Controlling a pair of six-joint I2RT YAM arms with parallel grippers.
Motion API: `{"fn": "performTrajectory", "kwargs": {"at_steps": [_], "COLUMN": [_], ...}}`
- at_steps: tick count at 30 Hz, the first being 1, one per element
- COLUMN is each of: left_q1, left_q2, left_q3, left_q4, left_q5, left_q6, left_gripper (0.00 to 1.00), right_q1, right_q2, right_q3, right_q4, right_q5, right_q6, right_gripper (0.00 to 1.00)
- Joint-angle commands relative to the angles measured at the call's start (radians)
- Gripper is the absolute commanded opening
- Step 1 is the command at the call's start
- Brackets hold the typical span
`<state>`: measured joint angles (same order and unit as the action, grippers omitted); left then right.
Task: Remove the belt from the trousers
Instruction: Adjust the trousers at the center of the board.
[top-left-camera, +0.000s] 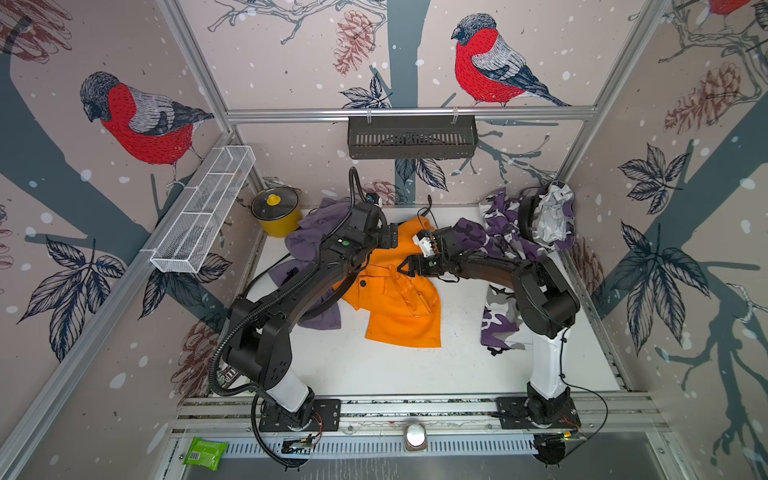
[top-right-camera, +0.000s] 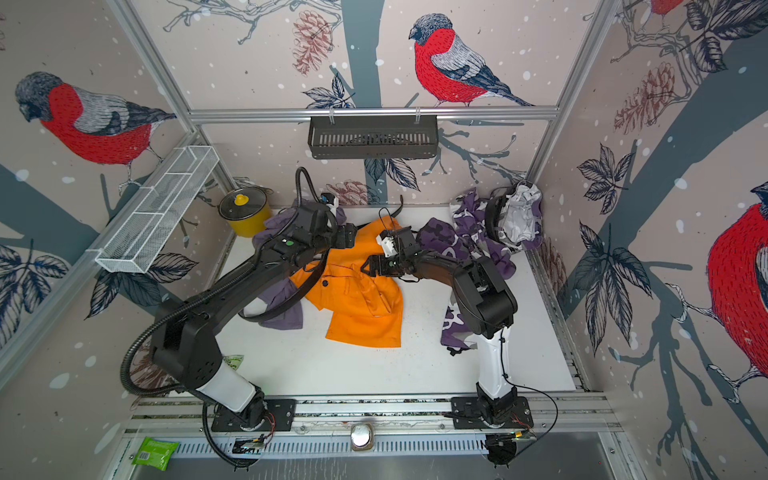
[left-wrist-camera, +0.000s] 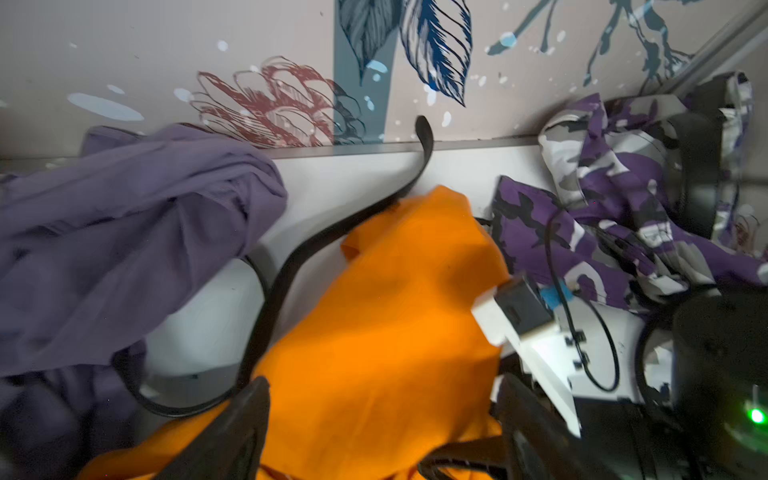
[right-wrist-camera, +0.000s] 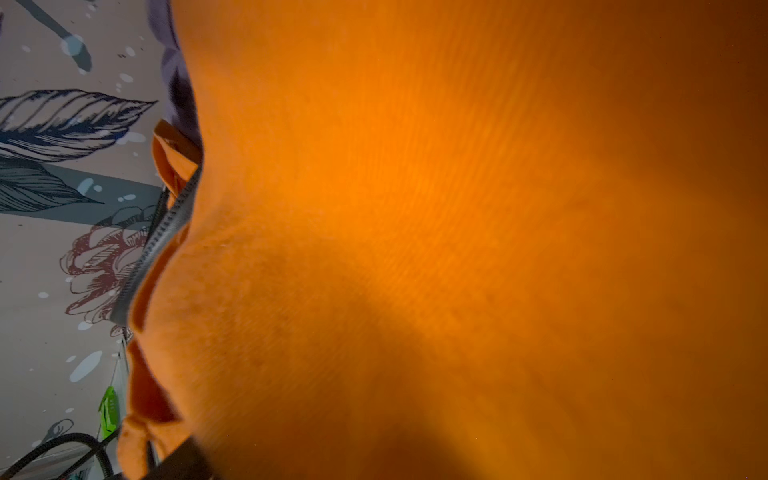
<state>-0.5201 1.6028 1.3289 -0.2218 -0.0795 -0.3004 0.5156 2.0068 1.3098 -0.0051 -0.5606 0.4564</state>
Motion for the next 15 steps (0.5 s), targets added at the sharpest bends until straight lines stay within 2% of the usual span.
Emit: {"fn": "performTrajectory", "kwargs": {"at_steps": [1, 5, 8, 13, 15], "left_q1": [-0.027, -0.053, -0.081, -0.173, -0.208], "left_q2": [-0.025, -0.033, 0.022, 0.211, 0.291], "left_q3": [-0.037, -0.092, -0.076, 0.04, 0.095], "left_q4": [0.044, 0.109, 0.14, 0.142, 0.119], "left_q5": [-0.013, 0.015, 0.096, 0.261, 0.285], "left_q6": [-0.036, -0.046, -0.028, 0.035, 0.055], "left_gripper": [0.84, 0.84, 0.84, 0.83, 0.82], "right_q1": [-0.055, -0.183, -0.308, -0.529, -0.593], "right_q2": [-0.088, -0.255, -0.364, -0.438, -0.429], "right_q3": [-0.002, -0.081, -0.129, -0.157, -0.151], "right_q4": [-0.034, -0.12, -0.195, -0.265, -0.262], "right_q5": [-0.022, -0.028, -0.028, 0.117, 0.197], "right_q6": [-0.037, -0.069, -0.115, -0.181, -0.195], "right_gripper": [0.89, 0.91, 0.92, 0.93, 0.94]}}
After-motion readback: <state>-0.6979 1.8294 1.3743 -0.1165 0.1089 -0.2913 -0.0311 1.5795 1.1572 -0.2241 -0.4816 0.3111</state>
